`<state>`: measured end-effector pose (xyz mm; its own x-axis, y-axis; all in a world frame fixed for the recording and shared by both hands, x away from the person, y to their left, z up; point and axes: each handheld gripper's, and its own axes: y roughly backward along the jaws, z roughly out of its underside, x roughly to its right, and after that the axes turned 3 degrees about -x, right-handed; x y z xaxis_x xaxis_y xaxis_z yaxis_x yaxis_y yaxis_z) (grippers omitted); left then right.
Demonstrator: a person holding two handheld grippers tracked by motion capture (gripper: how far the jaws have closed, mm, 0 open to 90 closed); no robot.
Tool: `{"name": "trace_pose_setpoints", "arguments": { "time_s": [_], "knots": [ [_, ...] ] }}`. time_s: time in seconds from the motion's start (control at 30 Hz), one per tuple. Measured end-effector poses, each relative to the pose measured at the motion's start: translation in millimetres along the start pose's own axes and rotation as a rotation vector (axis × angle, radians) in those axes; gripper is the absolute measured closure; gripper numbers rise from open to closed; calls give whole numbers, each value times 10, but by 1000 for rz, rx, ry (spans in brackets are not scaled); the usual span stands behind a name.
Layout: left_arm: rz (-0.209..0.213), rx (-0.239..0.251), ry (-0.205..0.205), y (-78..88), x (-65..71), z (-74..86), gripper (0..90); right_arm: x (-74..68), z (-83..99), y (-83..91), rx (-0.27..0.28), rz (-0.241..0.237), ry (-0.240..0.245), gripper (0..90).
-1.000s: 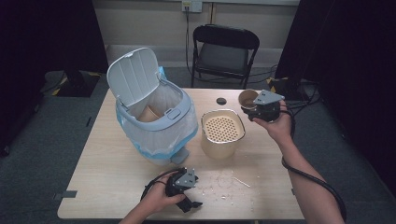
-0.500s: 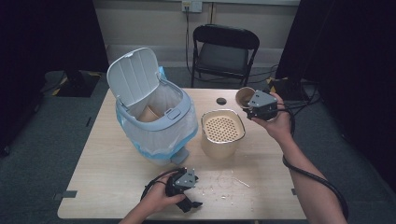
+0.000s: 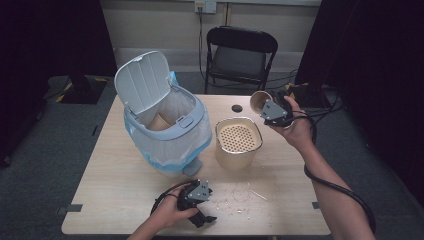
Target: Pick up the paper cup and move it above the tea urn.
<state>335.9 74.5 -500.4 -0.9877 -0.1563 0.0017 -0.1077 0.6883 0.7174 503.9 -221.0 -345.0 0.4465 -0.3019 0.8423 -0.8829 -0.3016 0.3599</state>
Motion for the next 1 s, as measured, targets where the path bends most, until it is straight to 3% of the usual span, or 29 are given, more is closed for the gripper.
{"name": "trace_pose_setpoints", "arguments": {
  "time_s": [0.17,0.2,0.3,0.37,0.4,0.43,0.47,0.53,0.57,0.6,0.67,0.7,0.73,0.8,0.83,1.0],
  "knots": [
    [6,-7,-1,6,-2,-3,96,-70,-106,22,-14,79,199,331],
    [7,-7,-1,6,-2,-3,94,-81,-120,26,-19,92,218,330],
    [7,-7,-2,5,-2,-3,92,-149,-173,44,-40,178,355,331],
    [7,-7,-2,5,-2,-3,92,-179,-200,55,-49,227,423,332],
    [7,-7,-2,5,-2,-3,92,-174,-215,62,-40,222,435,332],
    [7,-7,-2,5,-2,-3,92,-188,-223,70,-47,247,442,333],
    [7,-7,-2,4,-2,-3,91,-199,-241,86,-50,290,497,333],
    [8,-7,-2,4,-2,-3,90,-229,-269,96,-54,331,580,333],
    [8,-6,-3,3,-2,-3,90,-274,-282,97,-64,372,652,333],
    [8,-7,-3,3,-2,-3,90,-290,-293,97,-56,374,686,333],
    [9,-2,-6,-1,-2,-4,86,-342,-323,94,-64,419,798,332],
    [10,-3,-6,-1,-3,-4,85,-358,-339,81,-69,416,816,333],
    [9,-3,-7,-1,-3,-5,84,-378,-352,74,-74,437,868,333],
    [10,-3,-6,-1,-2,-5,85,-385,-357,66,-71,438,879,333],
    [10,-3,-7,-1,-3,-5,84,-392,-369,62,-85,467,910,333],
    [10,-3,-7,-1,-3,-5,83,-353,-385,73,-94,467,886,331]
  ]
}}
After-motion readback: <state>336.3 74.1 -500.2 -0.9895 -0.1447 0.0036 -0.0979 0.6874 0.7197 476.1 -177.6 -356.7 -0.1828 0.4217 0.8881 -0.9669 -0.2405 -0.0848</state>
